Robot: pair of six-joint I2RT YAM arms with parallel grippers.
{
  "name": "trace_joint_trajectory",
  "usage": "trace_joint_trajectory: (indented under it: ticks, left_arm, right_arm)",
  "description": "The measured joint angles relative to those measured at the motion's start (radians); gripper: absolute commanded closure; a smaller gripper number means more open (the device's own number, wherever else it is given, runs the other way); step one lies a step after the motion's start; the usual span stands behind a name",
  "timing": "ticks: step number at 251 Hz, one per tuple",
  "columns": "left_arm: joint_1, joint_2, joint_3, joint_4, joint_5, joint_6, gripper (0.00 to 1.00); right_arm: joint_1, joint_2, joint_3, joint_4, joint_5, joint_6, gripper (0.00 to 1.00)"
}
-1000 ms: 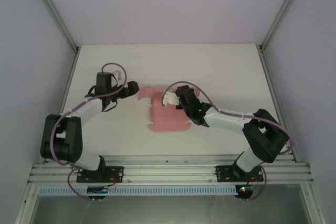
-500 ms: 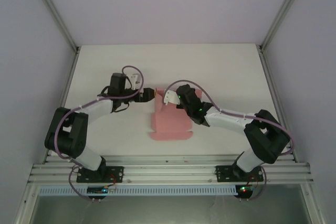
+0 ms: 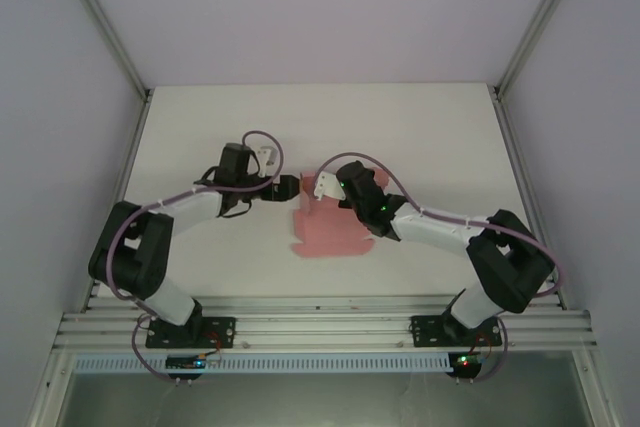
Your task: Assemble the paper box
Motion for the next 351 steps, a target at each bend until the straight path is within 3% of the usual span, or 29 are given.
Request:
trace_joint_trajectory:
  ticks: [34, 67, 108, 200, 261, 351]
  left_arm:
    - [0.017, -0.096, -0.053, -0.007, -0.005, 0.031, 0.04]
    - [0.026, -0.152, -0.088, -0.005, 0.012, 0.092, 0.27]
    - [0.026, -0.155, -0.097, -0.008, 0.027, 0.182, 0.36]
    - [0.012, -0.116, -0.099, 0.029, 0.174, 0.285, 0.34]
    - [-0.033, -0.048, -0.09, 0.054, 0.12, 0.299, 0.35]
    - [-0.039, 0.039, -0.142, 0.256, 0.079, 0.279, 0.37]
  right_arm:
    - [0.0, -0.009, 0.0, 0.0, -0.018, 0.0, 1.0]
    - [0.002, -0.009, 0.0, 0.0, -0.023, 0.0, 1.0]
    - [0.002, -0.009, 0.005, -0.008, -0.023, 0.001, 1.0]
    - [0.002, -0.001, 0.03, -0.046, -0.021, 0.012, 1.0]
    - [0.01, 0.008, 0.035, -0.057, -0.01, 0.019, 1.0]
    - [0.061, 0.1, -0.005, 0.087, 0.128, -0.037, 1.0]
